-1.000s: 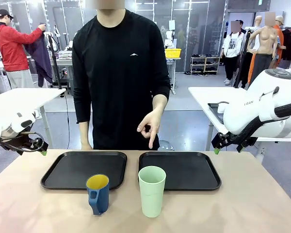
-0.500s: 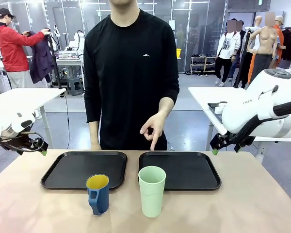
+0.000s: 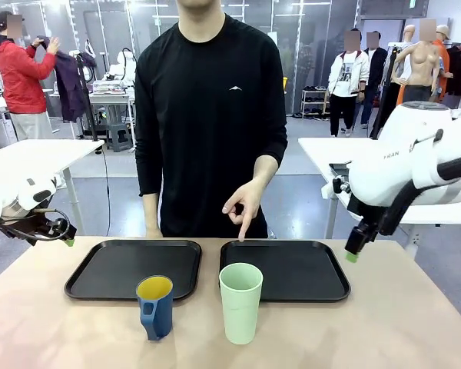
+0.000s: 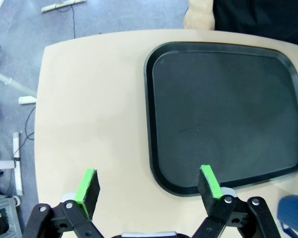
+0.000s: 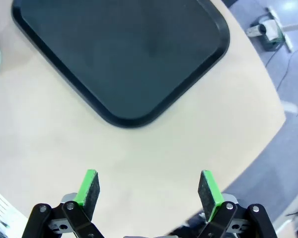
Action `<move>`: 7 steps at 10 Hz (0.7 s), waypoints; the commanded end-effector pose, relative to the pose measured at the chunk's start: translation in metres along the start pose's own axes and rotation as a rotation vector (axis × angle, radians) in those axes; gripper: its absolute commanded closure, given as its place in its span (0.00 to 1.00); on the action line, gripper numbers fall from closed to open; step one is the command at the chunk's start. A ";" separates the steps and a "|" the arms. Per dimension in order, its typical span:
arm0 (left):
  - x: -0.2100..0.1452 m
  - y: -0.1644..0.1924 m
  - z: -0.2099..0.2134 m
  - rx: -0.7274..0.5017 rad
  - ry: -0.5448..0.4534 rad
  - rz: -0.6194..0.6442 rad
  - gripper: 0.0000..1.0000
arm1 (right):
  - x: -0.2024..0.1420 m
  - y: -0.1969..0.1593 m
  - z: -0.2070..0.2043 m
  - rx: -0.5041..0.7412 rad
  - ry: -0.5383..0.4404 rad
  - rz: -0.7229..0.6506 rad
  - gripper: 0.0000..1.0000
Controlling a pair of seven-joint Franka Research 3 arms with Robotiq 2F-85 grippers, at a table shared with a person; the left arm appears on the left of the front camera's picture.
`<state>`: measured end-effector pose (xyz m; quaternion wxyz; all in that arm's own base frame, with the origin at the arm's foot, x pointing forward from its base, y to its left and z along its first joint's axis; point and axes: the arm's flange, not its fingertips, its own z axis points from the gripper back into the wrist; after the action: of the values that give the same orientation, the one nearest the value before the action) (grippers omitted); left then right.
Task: Sort and store the cups by type.
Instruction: Pick up the Reusable plastic cup.
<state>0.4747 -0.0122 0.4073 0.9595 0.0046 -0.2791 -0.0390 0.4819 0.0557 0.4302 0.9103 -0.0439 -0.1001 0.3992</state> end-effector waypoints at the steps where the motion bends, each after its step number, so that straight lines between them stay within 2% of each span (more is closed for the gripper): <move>1: 0.000 0.001 0.000 0.004 0.000 -0.006 0.00 | 0.004 -0.005 0.002 -0.106 0.021 0.233 0.00; 3: 0.000 0.001 0.000 0.004 0.000 -0.006 0.00 | 0.006 0.000 0.002 -0.120 0.107 0.425 0.00; 5: 0.000 0.001 0.000 0.004 0.000 -0.006 0.00 | 0.002 0.006 0.003 -0.070 0.113 0.593 0.00; 7: 0.000 0.001 0.000 0.004 0.000 -0.006 0.00 | -0.002 0.010 0.003 -0.007 0.107 0.674 0.00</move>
<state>0.4747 -0.0122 0.4073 0.9595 0.0046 -0.2791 -0.0390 0.4768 0.0704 0.4273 0.7457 -0.1200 -0.0385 0.6542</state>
